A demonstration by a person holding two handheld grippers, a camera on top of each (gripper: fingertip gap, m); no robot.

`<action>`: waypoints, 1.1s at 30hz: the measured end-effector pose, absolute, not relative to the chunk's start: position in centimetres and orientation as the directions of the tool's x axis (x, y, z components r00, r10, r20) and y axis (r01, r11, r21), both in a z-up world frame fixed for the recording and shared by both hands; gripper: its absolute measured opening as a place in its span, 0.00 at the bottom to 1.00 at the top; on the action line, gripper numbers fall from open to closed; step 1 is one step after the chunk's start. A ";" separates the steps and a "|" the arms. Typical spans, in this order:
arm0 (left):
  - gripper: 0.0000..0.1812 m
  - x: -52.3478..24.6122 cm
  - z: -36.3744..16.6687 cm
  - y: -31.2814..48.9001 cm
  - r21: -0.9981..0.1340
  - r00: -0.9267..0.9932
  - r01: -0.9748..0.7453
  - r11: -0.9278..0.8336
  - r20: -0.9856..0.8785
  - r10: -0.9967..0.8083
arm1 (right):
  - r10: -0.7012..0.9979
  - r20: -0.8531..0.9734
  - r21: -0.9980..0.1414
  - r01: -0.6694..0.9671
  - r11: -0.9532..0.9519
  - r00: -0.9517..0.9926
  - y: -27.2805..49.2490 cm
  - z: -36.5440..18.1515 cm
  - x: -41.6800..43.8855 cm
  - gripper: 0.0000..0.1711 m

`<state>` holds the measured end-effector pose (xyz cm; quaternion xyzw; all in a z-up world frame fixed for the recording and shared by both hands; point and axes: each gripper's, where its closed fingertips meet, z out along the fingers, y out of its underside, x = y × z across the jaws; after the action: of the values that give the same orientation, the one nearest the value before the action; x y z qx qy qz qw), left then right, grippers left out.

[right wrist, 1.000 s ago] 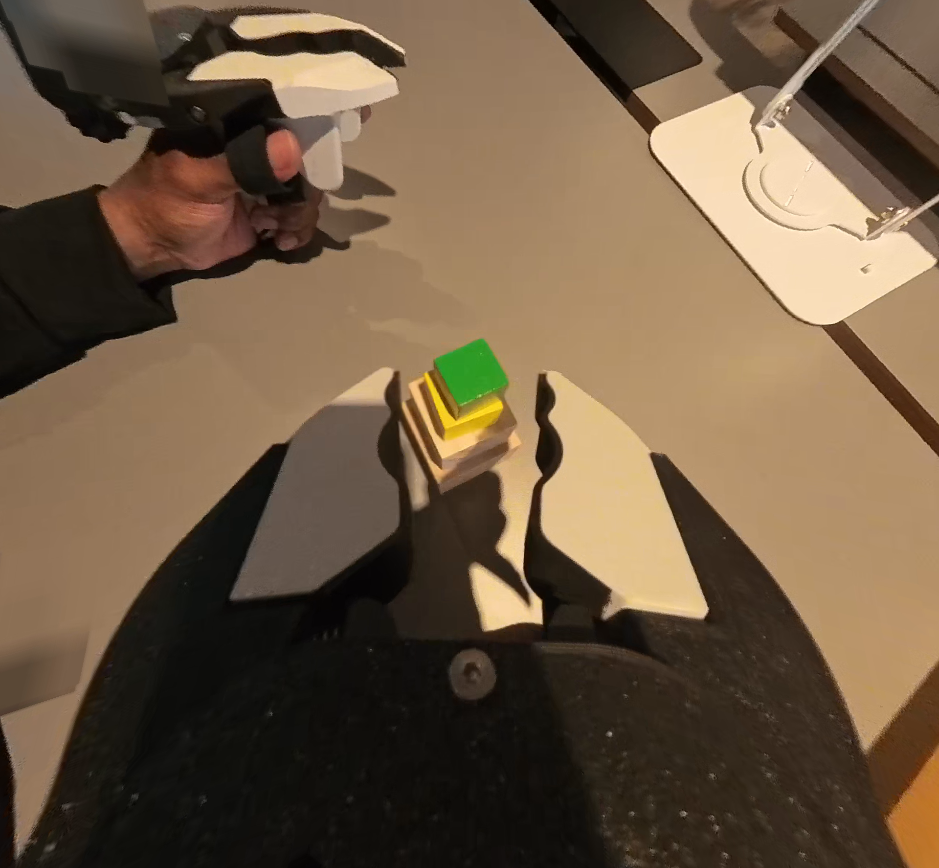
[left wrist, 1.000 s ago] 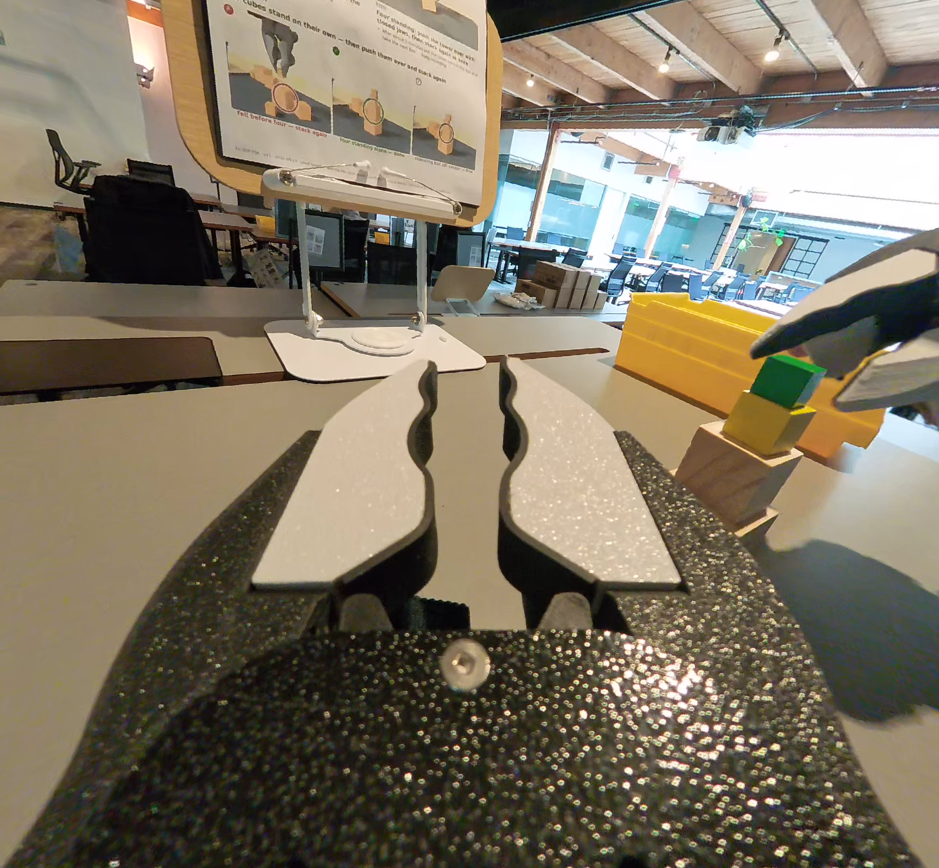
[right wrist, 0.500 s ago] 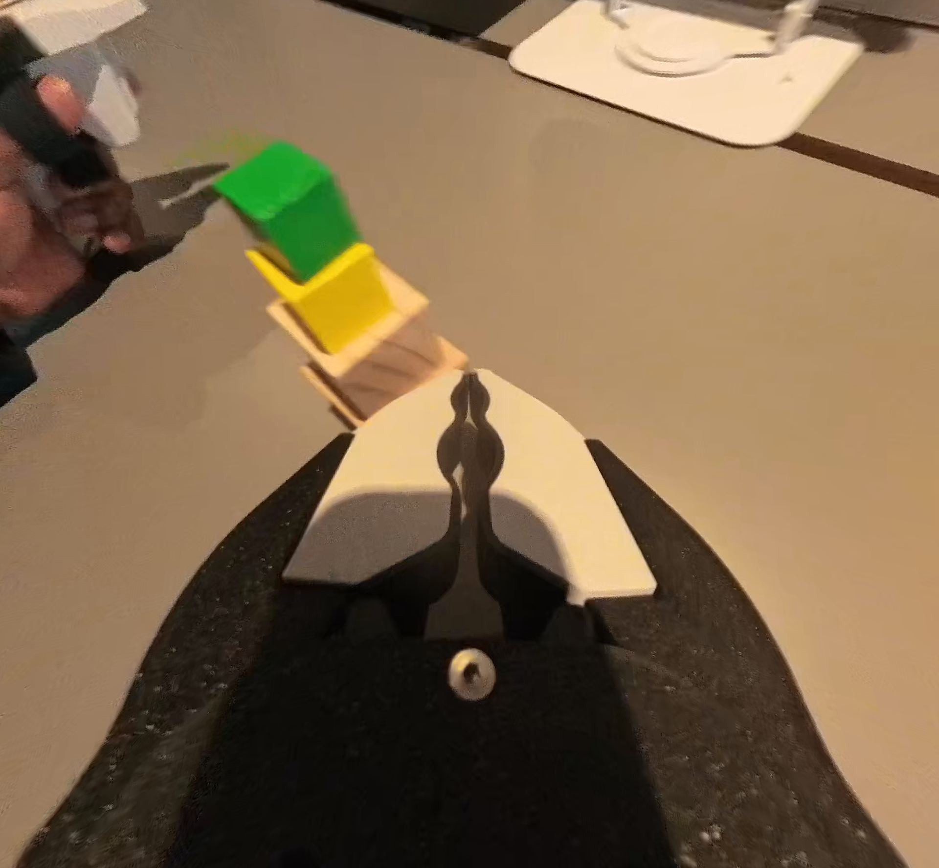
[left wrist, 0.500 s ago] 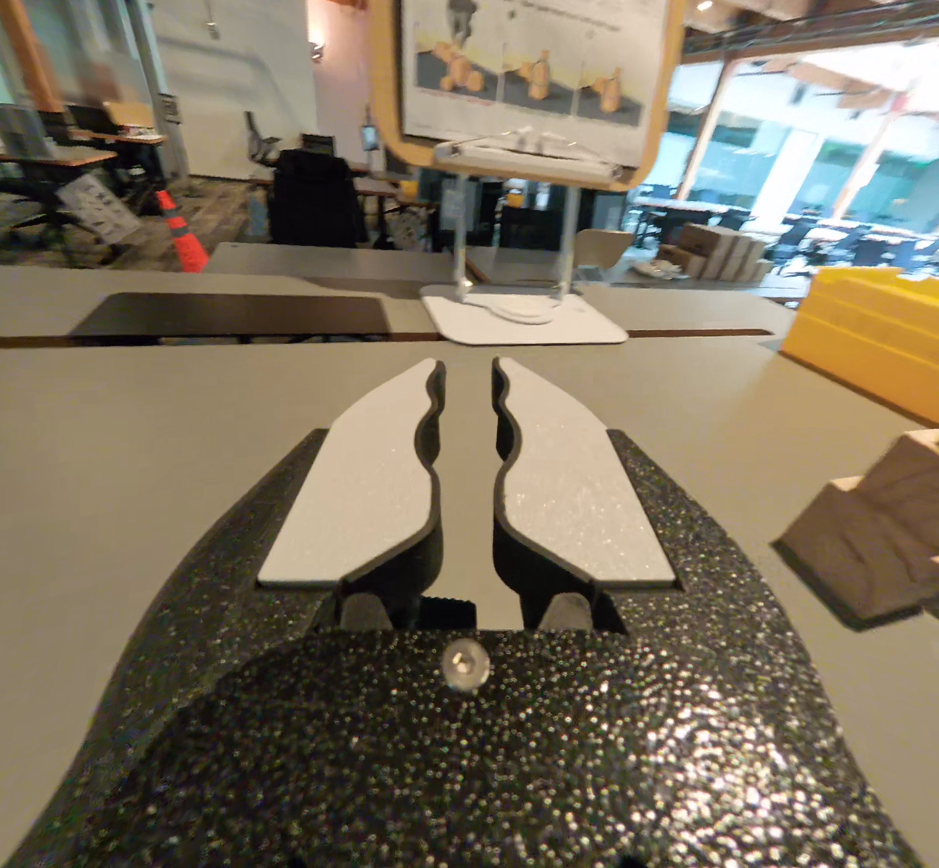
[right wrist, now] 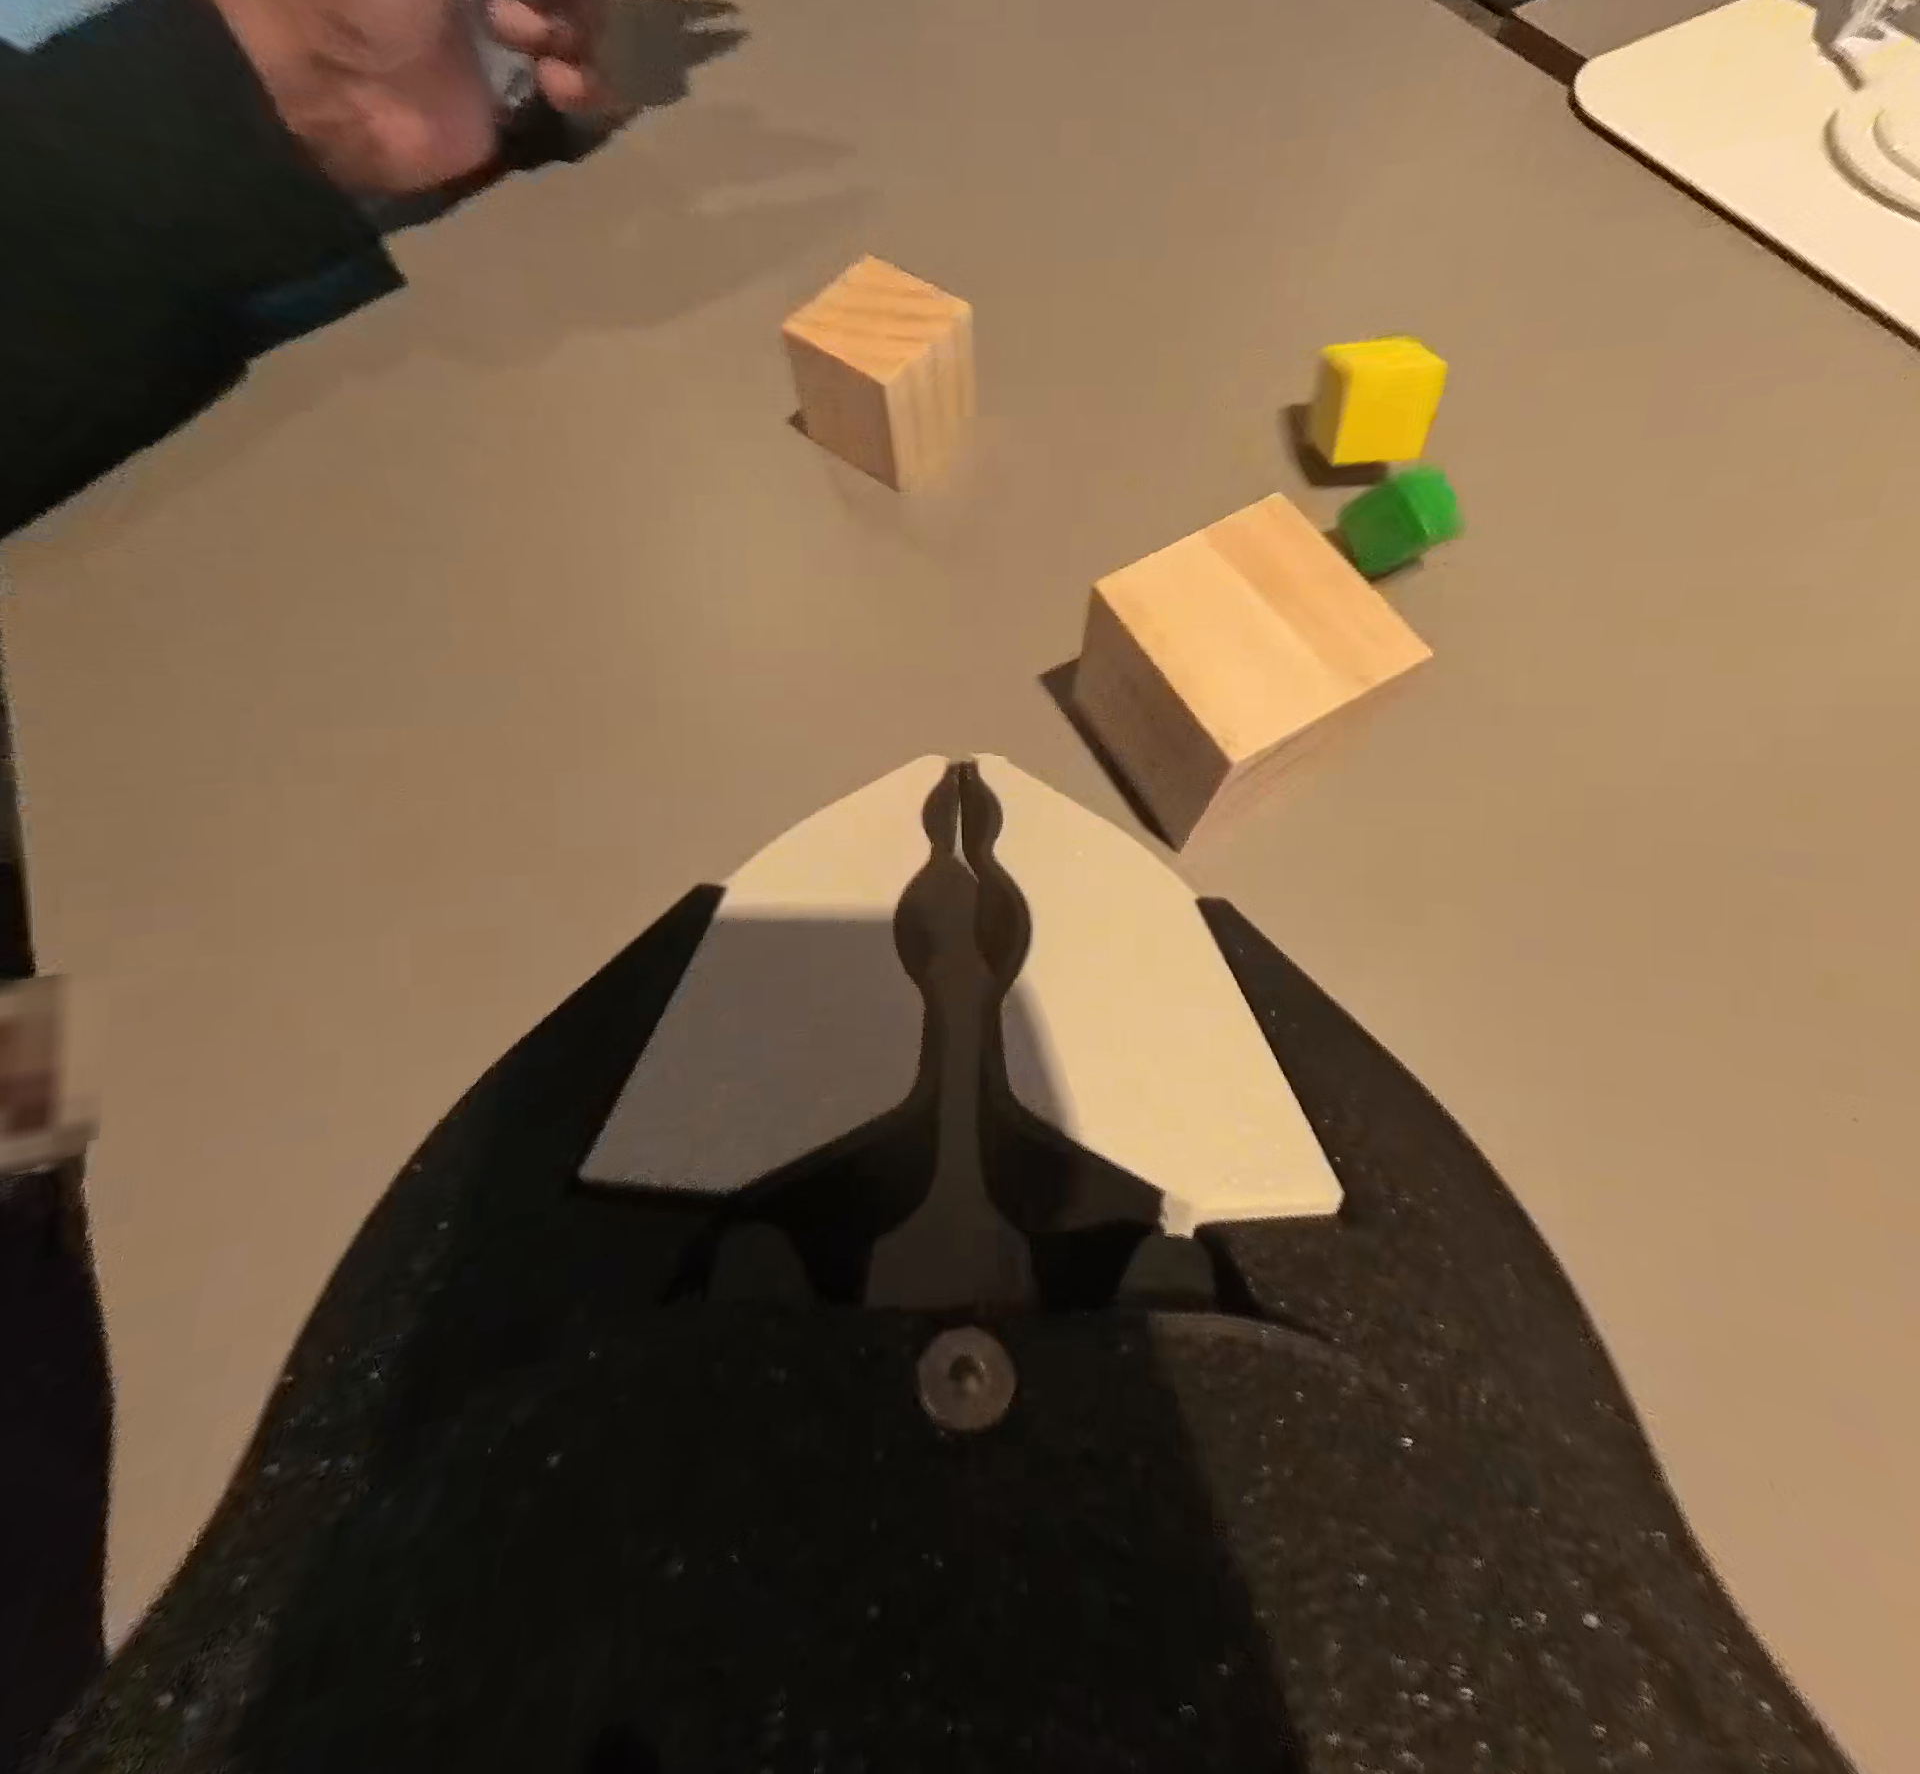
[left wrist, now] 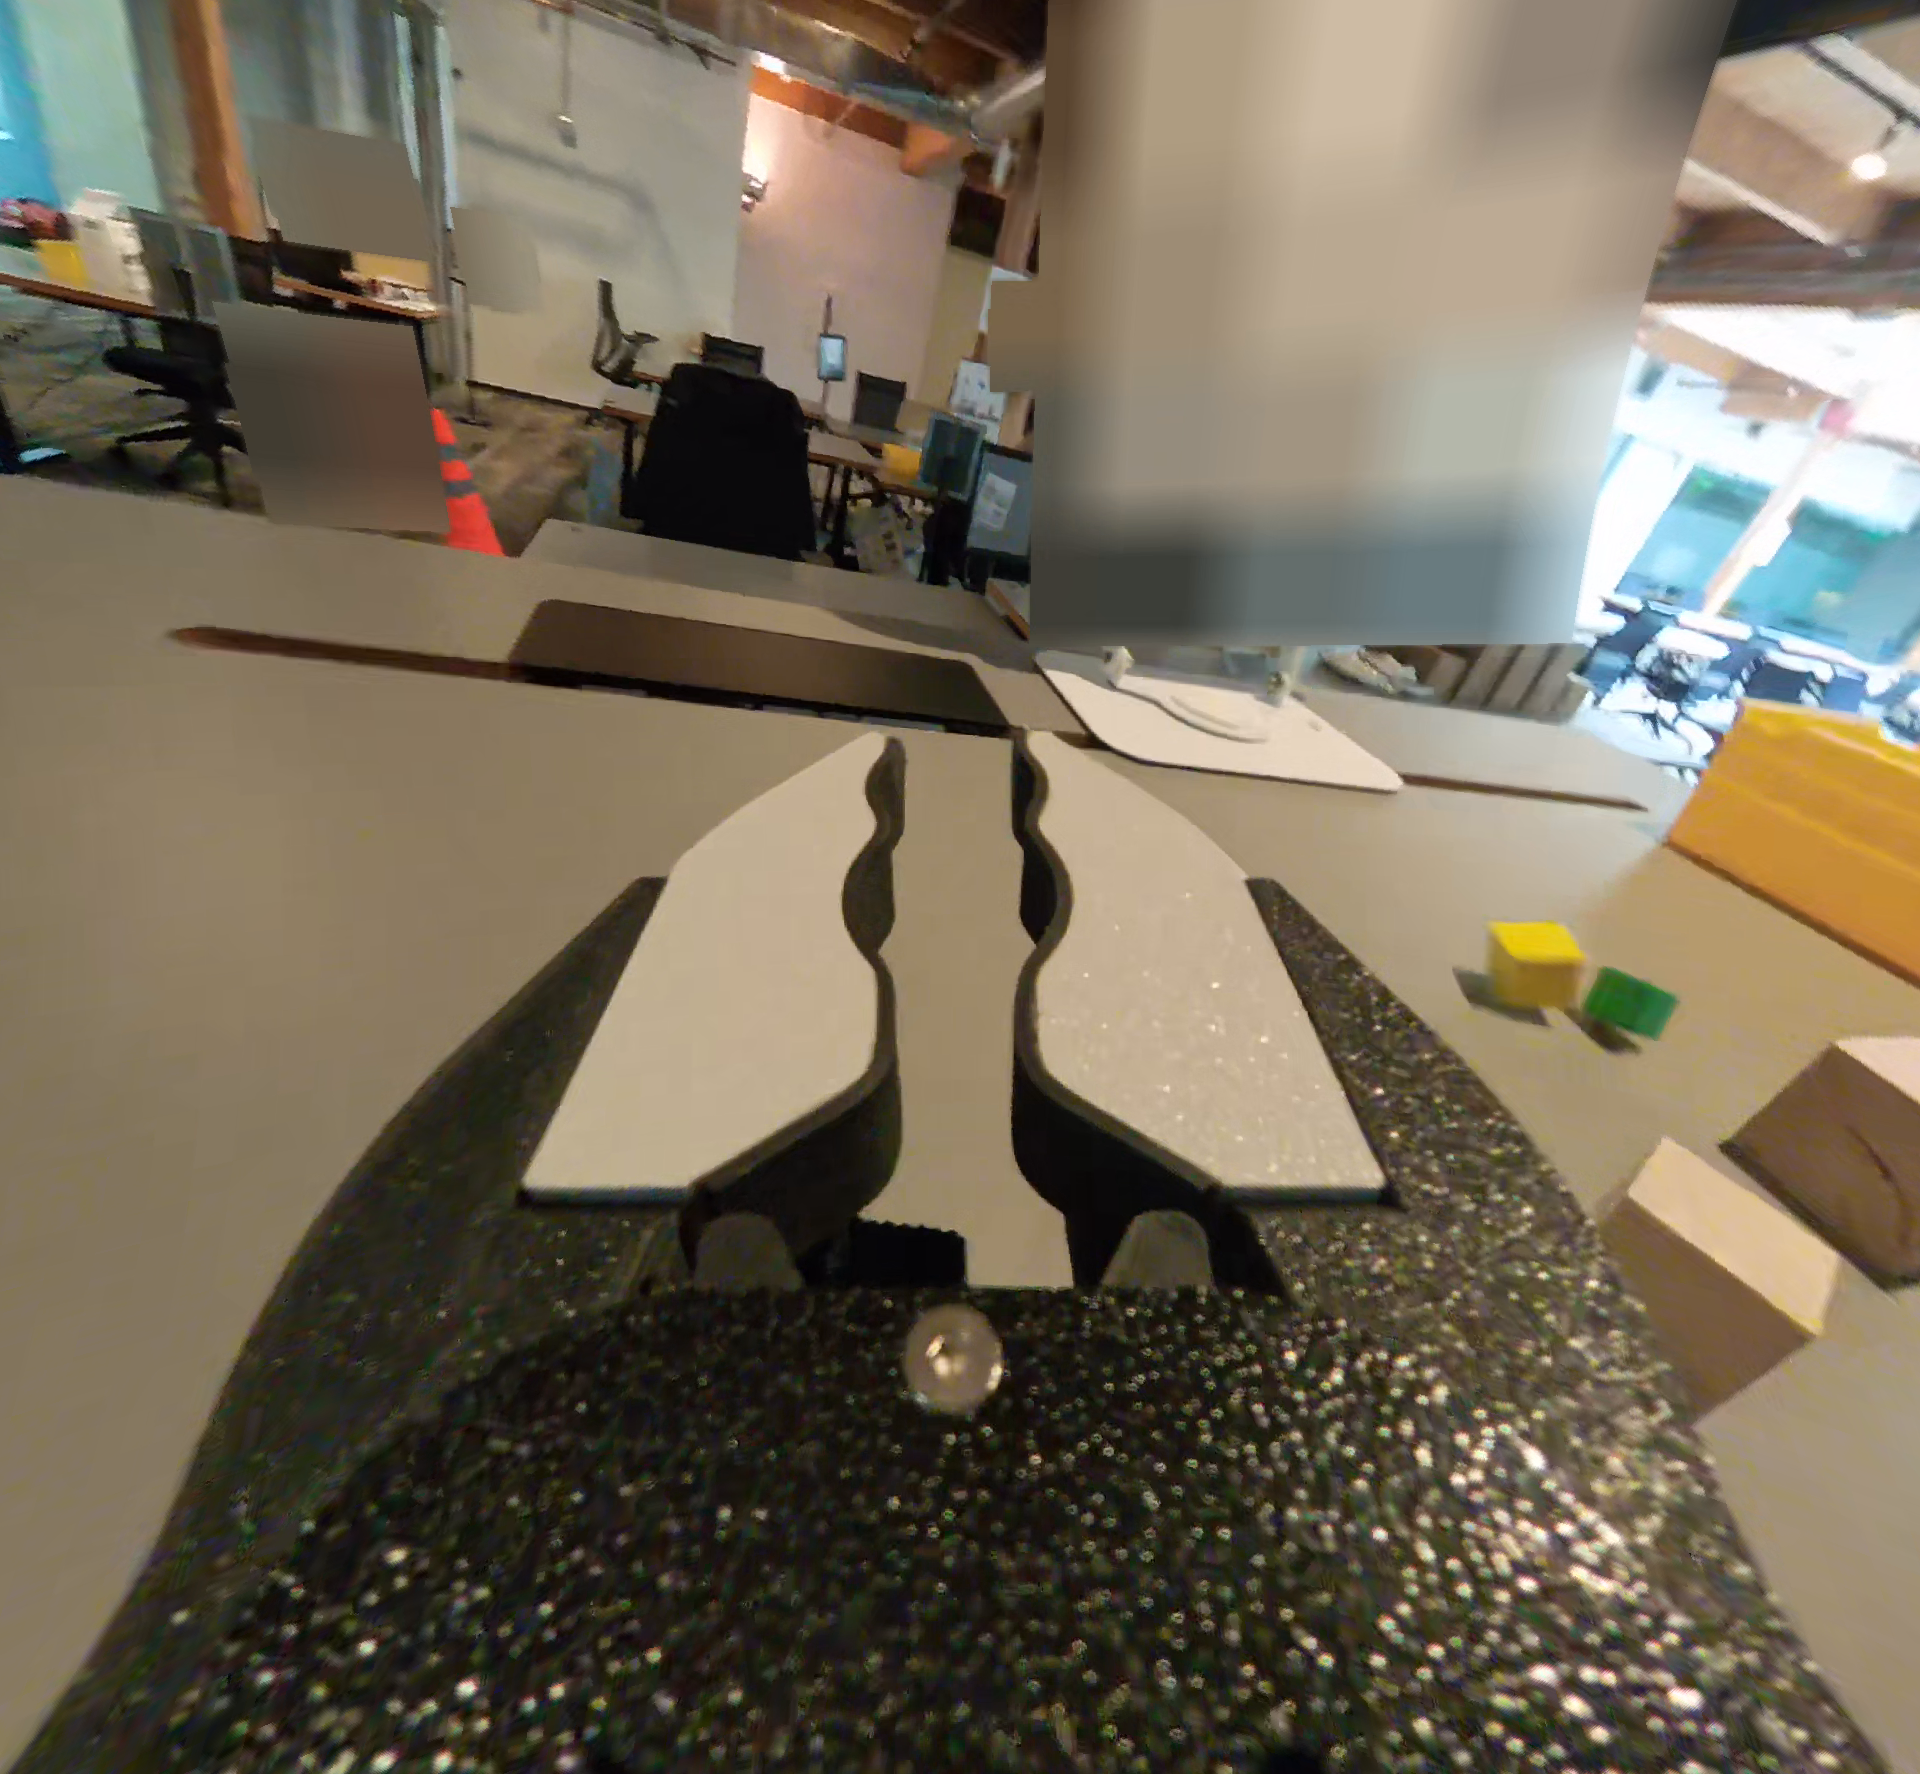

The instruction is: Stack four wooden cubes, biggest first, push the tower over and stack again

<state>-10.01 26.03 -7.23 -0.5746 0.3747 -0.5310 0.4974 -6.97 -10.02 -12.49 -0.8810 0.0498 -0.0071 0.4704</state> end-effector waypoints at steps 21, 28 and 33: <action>0.40 -8.0 -11.2 5.2 -0.929 -0.718 -0.370 0.002 0.285 -0.635 | -0.135 -0.124 -0.924 -0.164 -0.346 0.983 -11.0 -12.8 -3.1 0.07; 0.46 -7.4 -14.9 4.1 -0.865 -0.673 -0.421 0.273 0.096 -0.733 | -0.140 -0.180 -0.941 -0.212 -0.263 0.974 -10.7 -11.7 -2.8 0.07; 0.25 -7.5 -18.0 3.6 -0.742 -0.687 -0.481 0.467 -0.012 -0.727 | -0.146 -0.165 -0.943 -0.199 -0.265 0.975 -10.3 -11.7 -3.2 0.06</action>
<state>-7.50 3.55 -17.96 -0.3594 0.8403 -0.3705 0.1658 -3.18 -10.28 -11.73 -0.7950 0.1086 0.0224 0.5964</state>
